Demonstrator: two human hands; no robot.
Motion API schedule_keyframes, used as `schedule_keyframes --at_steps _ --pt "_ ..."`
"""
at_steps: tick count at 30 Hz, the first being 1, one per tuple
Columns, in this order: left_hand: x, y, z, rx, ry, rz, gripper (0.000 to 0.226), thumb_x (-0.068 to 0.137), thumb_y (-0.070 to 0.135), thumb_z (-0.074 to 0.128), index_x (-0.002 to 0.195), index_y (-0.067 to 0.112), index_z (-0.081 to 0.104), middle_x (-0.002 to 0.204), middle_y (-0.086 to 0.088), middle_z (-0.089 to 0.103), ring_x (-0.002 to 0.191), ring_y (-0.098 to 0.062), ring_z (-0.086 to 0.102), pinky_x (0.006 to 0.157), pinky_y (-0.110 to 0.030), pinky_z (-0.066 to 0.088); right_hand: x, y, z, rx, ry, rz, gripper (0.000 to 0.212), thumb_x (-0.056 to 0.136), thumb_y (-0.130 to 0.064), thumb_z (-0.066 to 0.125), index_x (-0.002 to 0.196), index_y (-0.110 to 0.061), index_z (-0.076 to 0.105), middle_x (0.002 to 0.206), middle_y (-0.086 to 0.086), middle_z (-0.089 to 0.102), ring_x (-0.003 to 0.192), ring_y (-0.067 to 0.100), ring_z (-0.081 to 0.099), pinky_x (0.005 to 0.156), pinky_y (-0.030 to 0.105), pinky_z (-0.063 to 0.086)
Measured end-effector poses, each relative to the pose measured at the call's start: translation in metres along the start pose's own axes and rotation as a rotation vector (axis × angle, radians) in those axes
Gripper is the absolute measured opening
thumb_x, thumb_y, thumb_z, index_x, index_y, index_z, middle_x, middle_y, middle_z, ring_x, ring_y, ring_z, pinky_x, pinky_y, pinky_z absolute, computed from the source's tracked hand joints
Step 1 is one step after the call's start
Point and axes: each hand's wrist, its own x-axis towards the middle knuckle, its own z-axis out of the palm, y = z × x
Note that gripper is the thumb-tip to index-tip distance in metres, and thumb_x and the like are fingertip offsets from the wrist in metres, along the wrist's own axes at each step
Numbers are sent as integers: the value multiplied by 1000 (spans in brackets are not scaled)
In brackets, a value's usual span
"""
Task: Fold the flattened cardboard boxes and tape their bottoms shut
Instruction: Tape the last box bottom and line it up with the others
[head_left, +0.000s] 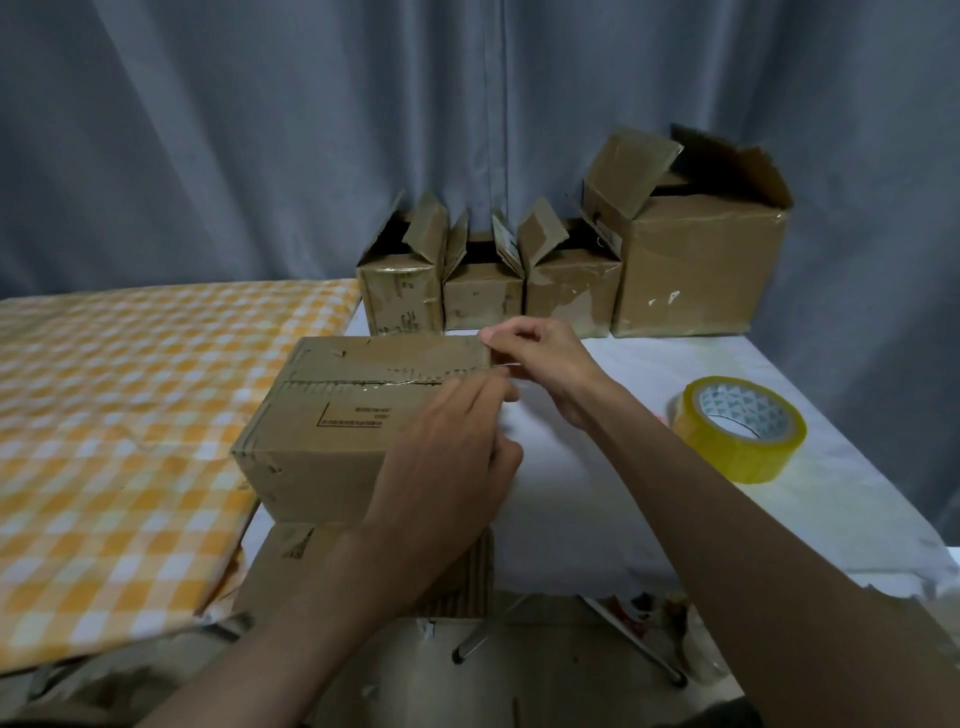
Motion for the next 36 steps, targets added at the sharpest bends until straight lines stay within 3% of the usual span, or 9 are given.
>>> schedule_keyframes --at_steps 3,6,11,13,19,22,29,33,36 --pt "1 4 0 79 -39 -31 47 93 23 46 140 18 49 144 3 50 116 -6 46 90 -12 30 -1 1 3 14 32 -19 20 94 -10 67 105 5 71 92 11 71 77 10 66 64 14 54" --pt "-1 3 0 249 -66 -5 62 97 38 24 151 10 38 159 -7 35 144 -17 36 117 -30 27 -3 -2 3 -7 44 -15 22 95 -12 66 111 1 72 108 15 72 94 20 69 74 17 58" --pt "0 3 7 322 -107 -30 55 95 27 32 137 0 55 142 -18 55 130 -27 55 108 -42 43 -6 2 9 -188 -27 41 34 104 -32 49 93 -14 76 100 3 73 110 26 66 103 42 50" --pt "1 2 8 338 -93 -2 55 94 26 32 136 -2 56 139 -19 57 128 -28 57 106 -42 45 -8 7 11 -228 -58 59 45 106 -38 38 112 -6 68 114 6 71 116 23 63 109 43 44" --pt "-1 1 -11 127 -101 26 69 100 41 44 158 17 14 162 4 20 146 -4 21 113 -18 2 -20 25 33 -187 22 118 92 78 -84 16 128 -24 65 133 4 64 125 22 57 112 45 40" --pt "-6 -2 -13 127 -93 17 67 93 49 39 149 14 35 153 -3 42 142 -16 38 119 -23 9 -19 21 45 -88 102 148 98 72 -87 17 138 -26 57 142 1 58 133 21 50 116 45 35" --pt "-9 -14 -14 270 -198 44 77 95 50 1 158 8 17 164 -10 17 152 -19 14 120 -27 0 -25 26 61 -32 210 28 49 107 -45 30 133 -15 58 120 -10 55 114 9 49 104 25 34" --pt "-9 -19 -14 288 -189 61 75 99 51 7 154 5 30 160 -14 30 149 -22 28 120 -34 16 -15 22 52 -276 227 -76 48 109 -35 29 105 -6 67 108 11 70 103 26 62 96 42 47" --pt "-7 -23 -22 230 -235 67 78 96 61 6 159 17 9 167 -1 7 152 -9 5 117 -23 -2 -11 17 42 -369 207 -67 41 107 -29 37 99 -8 71 106 13 72 102 28 63 96 43 48"
